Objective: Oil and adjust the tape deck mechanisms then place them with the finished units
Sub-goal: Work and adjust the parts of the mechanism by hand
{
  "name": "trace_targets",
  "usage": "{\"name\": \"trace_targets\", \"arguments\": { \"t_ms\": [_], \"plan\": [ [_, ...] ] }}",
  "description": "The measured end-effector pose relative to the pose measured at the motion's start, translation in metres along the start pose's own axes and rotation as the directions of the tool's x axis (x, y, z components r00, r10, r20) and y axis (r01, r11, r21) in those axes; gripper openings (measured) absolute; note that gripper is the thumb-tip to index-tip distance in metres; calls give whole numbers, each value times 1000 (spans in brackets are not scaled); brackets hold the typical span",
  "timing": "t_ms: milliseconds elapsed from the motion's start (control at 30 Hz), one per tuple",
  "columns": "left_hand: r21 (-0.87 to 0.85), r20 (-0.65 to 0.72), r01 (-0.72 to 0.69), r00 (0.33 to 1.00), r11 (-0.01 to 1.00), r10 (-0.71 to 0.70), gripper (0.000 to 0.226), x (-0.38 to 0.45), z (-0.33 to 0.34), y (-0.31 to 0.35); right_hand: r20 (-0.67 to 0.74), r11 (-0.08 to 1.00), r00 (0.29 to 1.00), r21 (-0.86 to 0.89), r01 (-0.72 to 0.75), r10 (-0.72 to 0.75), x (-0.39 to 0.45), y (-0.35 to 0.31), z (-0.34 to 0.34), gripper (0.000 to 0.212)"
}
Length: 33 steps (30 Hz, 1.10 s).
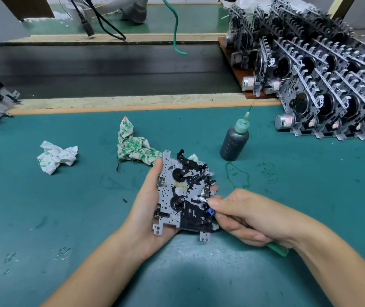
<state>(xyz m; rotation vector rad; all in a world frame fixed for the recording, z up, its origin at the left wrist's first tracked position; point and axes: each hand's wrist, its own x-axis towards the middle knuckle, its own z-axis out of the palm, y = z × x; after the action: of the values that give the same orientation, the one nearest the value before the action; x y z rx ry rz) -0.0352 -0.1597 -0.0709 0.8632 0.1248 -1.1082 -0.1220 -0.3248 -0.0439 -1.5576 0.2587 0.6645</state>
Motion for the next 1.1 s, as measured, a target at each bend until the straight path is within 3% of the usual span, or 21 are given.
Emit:
{"name": "trace_targets", "arguments": {
  "t_ms": [433, 567, 667, 800, 933, 1100],
  "plan": [
    [19, 12, -40, 999, 999, 39, 66, -1, 4, -2, 47, 997, 996, 15, -75, 74, 0, -3, -4, 53],
    [23, 14, -33, 999, 999, 32, 72, -2, 8, -2, 145, 999, 988, 15, -48, 45, -4, -4, -10, 52],
    [-24, 24, -31, 999, 999, 31, 75, -3, 6, -1, 184, 989, 983, 142, -31, 4, -10, -6, -17, 51],
    [-75, 56, -22, 998, 997, 27, 80, -3, 3, 0, 96, 945, 992, 324, 45, -80, -9, -9, -20, 41],
    [-71, 76, -9, 997, 997, 14, 84, -3, 3, 1, 2, 963, 997, 260, 74, -77, -3, -7, -15, 36],
    [-21, 25, -26, 999, 999, 27, 80, -1, 1, 2, 37, 991, 999, 132, 26, -32, -3, -7, -11, 41]
  ]
}}
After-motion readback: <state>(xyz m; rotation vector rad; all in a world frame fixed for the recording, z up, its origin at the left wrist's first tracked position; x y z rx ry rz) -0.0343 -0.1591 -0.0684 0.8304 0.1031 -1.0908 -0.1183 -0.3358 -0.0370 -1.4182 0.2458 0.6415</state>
